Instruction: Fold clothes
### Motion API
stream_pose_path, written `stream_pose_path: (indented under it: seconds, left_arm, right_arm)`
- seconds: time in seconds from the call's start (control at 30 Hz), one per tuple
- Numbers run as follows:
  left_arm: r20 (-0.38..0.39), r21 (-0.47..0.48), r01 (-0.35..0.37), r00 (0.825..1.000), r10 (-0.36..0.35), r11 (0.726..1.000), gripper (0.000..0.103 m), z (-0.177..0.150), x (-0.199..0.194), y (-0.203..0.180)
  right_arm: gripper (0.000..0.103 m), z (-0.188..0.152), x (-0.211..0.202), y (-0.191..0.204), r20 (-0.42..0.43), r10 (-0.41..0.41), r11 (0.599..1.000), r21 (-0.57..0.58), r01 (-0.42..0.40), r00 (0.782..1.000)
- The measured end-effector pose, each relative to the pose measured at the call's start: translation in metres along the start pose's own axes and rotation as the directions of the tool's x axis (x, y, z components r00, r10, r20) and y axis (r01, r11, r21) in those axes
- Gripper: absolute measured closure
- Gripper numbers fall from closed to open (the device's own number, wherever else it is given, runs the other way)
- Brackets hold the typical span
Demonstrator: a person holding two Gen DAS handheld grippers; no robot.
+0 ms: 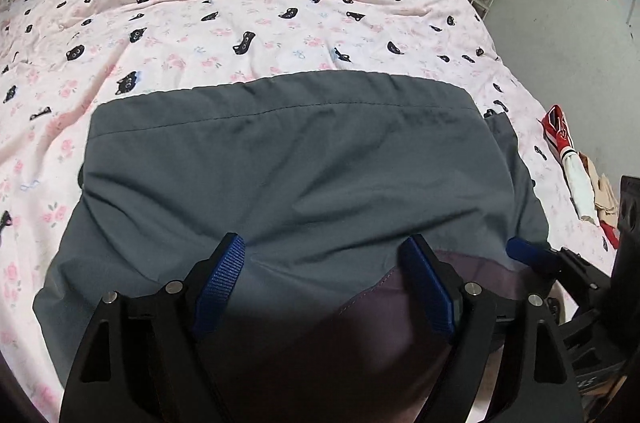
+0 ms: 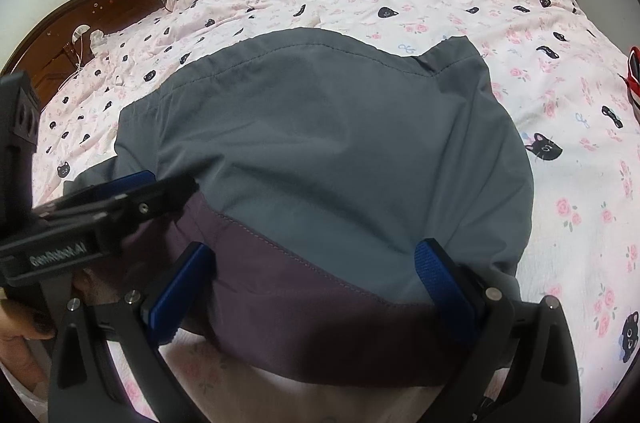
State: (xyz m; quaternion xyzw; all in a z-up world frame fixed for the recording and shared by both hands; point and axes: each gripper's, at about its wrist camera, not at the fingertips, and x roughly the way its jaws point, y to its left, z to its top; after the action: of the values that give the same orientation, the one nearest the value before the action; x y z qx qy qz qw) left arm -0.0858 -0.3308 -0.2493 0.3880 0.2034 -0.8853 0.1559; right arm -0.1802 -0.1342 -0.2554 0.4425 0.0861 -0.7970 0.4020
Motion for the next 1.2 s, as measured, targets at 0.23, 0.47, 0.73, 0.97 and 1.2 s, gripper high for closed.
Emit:
stream_pose_path:
  seconds: [0.23, 0.47, 0.73, 0.97, 1.2]
  left_arm:
    - [0.016, -0.016, 0.032, 0.999, -0.031, 0.999, 0.022, -0.001, 0.003, 0.005]
    - [0.024, -0.023, 0.043, 0.999, -0.042, 0.999, 0.022, -0.002, 0.002, 0.006]
    - [0.027, -0.028, 0.051, 0.998, -0.050, 0.998, 0.022, -0.002, 0.003, 0.008]
    - [0.032, -0.041, 0.075, 0.997, -0.074, 0.996, 0.022, -0.002, 0.003, 0.012]
    - [0.038, -0.059, 0.107, 0.994, -0.105, 0.992, 0.022, -0.002, 0.004, 0.017]
  right_arm:
    - [0.000, -0.004, -0.026, -0.005, 0.030, 0.026, 1.000, 0.004, -0.027, 0.999]
    - [0.000, -0.031, -0.085, -0.048, 0.095, 0.109, 0.981, 0.152, -0.122, 0.990]
    - [0.000, -0.067, -0.090, -0.111, 0.130, 0.340, 0.816, 0.452, -0.361, 0.931]
    - [0.000, -0.067, -0.075, -0.112, 0.187, 0.408, 0.738, 0.509, -0.443, 0.894]
    - [0.000, -0.053, -0.050, -0.110, 0.206, 0.423, 0.676, 0.576, -0.459, 0.882]
